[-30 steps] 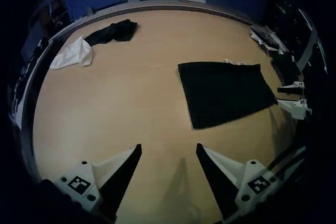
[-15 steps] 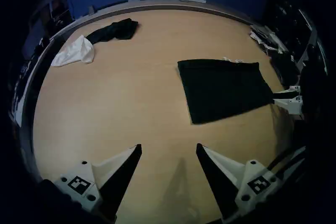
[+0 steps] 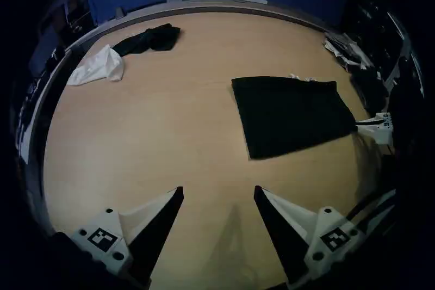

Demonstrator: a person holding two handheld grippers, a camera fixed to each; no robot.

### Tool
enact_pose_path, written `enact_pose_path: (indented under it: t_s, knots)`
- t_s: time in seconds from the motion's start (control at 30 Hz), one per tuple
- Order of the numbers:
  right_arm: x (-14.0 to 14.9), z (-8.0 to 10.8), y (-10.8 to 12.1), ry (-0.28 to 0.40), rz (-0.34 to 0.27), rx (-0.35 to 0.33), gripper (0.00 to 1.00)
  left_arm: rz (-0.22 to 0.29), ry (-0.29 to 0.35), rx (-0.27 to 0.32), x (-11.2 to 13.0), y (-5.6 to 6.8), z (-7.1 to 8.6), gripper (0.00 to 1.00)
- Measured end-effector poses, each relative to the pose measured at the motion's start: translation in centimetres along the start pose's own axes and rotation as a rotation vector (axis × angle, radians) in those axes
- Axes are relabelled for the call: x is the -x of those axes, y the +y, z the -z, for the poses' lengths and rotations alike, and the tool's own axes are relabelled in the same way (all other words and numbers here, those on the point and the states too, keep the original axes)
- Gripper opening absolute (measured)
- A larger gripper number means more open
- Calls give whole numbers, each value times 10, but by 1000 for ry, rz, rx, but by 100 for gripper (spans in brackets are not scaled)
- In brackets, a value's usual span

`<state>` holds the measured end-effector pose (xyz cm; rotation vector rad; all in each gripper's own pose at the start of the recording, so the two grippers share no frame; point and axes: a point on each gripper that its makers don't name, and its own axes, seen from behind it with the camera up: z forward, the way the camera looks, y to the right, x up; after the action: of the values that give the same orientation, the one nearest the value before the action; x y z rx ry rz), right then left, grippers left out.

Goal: Fold towel

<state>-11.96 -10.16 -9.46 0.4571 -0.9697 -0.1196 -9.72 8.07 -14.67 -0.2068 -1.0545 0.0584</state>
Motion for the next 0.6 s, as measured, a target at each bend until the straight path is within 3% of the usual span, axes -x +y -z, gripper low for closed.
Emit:
enact_pose_path:
  t_s: [0.3,0.6]
  knots:
    - [-17,9,-3,32,15,-1,2,1,-5,5,3,2,0,97]
    - [-55,21,-14,98,46,-16,2,0,-4,4,2,2,3,96]
